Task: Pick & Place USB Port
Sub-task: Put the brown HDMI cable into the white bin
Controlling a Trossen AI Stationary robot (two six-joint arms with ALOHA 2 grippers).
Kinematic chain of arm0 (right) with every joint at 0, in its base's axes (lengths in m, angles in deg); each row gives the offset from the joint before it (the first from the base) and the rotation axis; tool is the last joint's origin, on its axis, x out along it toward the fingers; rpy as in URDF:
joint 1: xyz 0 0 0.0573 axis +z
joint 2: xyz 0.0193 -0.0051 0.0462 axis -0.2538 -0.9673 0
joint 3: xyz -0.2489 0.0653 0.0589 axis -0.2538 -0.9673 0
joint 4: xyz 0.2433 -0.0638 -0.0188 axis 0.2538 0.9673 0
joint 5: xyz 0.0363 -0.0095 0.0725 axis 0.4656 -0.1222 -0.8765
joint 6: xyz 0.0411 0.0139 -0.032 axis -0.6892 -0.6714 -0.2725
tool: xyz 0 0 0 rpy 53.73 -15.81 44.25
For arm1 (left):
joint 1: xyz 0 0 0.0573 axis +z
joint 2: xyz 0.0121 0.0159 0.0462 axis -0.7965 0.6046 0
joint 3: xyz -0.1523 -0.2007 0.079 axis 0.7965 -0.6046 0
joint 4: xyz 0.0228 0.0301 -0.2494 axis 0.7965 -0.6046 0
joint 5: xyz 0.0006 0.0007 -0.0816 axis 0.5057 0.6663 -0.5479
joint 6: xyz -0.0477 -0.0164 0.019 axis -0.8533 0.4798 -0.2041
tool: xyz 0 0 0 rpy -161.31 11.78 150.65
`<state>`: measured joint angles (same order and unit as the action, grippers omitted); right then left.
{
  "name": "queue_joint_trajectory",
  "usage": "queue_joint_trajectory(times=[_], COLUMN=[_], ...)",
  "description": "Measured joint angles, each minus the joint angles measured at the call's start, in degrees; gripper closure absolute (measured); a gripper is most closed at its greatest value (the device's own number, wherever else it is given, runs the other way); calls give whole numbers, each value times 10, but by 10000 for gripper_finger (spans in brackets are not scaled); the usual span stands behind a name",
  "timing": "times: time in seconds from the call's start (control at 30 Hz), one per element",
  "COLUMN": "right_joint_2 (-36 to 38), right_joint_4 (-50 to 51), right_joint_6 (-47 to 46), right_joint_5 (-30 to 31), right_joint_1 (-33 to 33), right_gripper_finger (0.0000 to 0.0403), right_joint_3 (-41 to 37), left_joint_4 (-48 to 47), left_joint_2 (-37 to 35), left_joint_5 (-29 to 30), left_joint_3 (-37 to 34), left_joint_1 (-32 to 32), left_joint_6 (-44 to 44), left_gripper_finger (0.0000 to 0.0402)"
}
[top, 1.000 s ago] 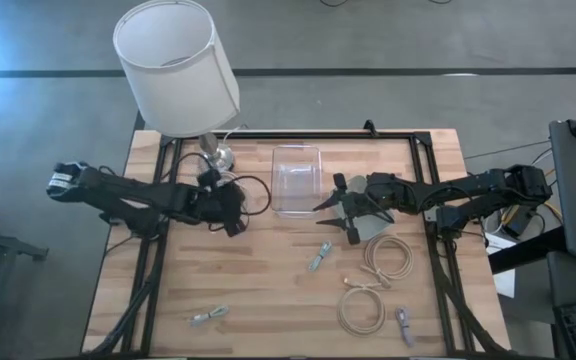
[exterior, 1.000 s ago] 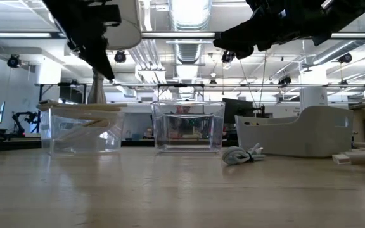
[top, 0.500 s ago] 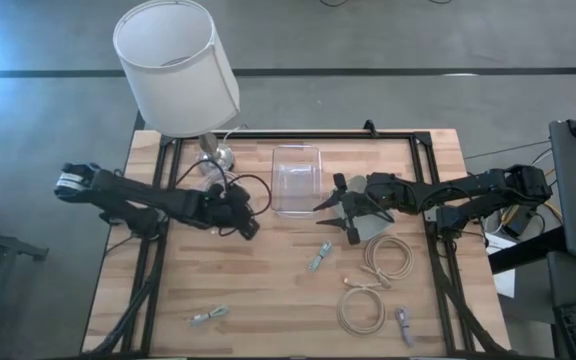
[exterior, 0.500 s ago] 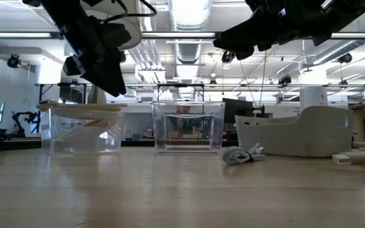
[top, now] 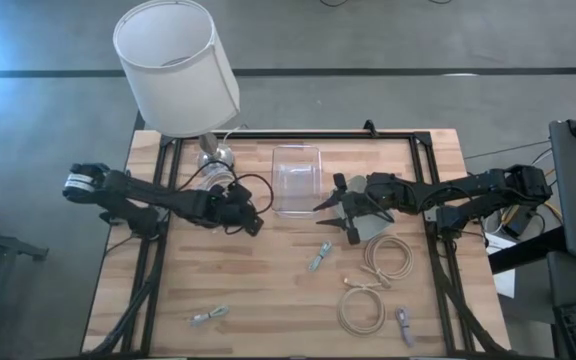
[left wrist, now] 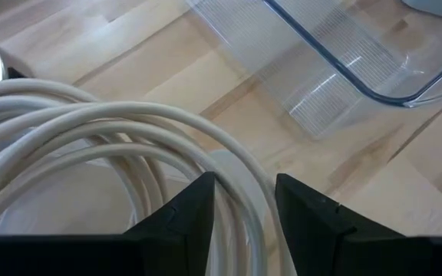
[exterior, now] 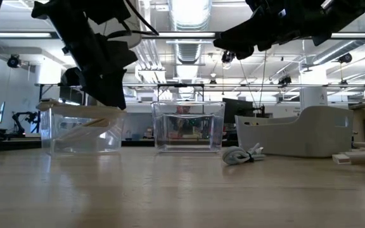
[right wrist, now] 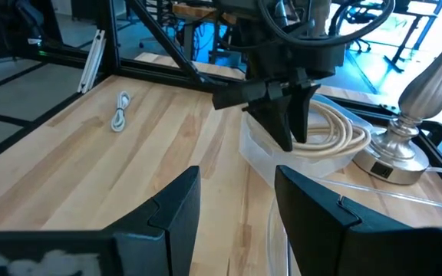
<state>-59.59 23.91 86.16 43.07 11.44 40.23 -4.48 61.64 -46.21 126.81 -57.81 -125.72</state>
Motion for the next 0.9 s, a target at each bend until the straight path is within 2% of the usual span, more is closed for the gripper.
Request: queue_joint_trajectory(times=[0.3, 0.6, 0.9], right_joint_2=[0, 0, 0], right_joint_4=[0, 0, 0], right_joint_6=[0, -1, 0], right_joint_5=[0, 0, 0], right_joint_1=[0, 0, 0], right_gripper_finger=[236, 236, 236], right_joint_3=[0, 0, 0], left_joint_4=[-1, -7, -5], left_joint_2=[0, 0, -3], left_joint_5=[-1, 20, 41], left_joint_3=[0, -4, 20], left_joint_1=[0, 1, 0], left_joint_6=[12, 20, 62], left_gripper_finger=[271, 393, 398])
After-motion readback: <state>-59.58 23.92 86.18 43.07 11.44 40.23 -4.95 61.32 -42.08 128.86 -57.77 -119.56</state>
